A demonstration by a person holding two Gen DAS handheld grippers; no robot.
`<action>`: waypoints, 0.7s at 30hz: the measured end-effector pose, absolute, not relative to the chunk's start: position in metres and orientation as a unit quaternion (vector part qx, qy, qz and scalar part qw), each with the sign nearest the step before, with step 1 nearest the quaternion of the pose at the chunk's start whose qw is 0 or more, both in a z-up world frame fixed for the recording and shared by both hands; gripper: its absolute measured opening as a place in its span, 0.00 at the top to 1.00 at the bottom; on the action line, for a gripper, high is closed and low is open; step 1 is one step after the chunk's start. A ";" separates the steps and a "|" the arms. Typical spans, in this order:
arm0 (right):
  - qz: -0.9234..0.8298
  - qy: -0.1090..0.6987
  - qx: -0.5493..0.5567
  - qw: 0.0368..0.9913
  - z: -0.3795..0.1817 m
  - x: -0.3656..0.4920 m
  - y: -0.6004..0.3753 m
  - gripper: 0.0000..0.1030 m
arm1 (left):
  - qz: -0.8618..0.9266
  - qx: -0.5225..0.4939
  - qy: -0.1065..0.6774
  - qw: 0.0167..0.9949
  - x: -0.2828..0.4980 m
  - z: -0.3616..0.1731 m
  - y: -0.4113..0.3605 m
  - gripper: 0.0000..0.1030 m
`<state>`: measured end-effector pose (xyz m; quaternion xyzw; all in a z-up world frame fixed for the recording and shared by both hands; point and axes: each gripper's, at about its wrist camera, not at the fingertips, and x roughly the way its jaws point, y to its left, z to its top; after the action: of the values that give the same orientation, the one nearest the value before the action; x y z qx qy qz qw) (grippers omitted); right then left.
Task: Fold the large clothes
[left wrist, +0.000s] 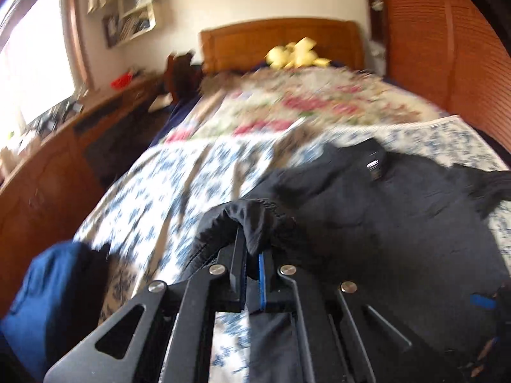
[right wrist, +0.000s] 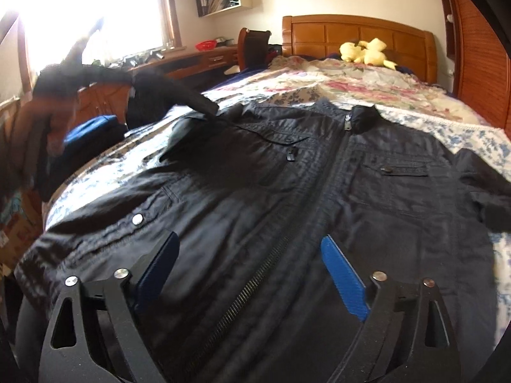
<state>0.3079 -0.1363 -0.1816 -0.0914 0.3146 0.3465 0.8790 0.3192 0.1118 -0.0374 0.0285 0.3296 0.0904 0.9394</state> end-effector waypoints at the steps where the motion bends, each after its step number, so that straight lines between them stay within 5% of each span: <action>1: 0.341 0.312 -0.097 0.881 -0.179 0.305 -0.142 0.13 | 0.081 0.035 0.324 0.942 0.318 -0.030 0.103 0.98; 11: 0.293 0.300 -0.083 0.904 -0.158 0.301 -0.206 0.13 | -0.008 0.073 0.289 0.954 0.297 0.016 0.010 0.98; 21: 0.254 0.322 -0.064 0.910 -0.169 0.297 -0.250 0.13 | -0.058 0.097 0.300 0.947 0.265 -0.002 -0.040 0.96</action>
<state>0.2966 -0.2504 -0.1693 -0.0638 0.3216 0.2545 0.9098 0.2648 -0.0401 -0.0021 0.0969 0.2996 -0.0580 0.9474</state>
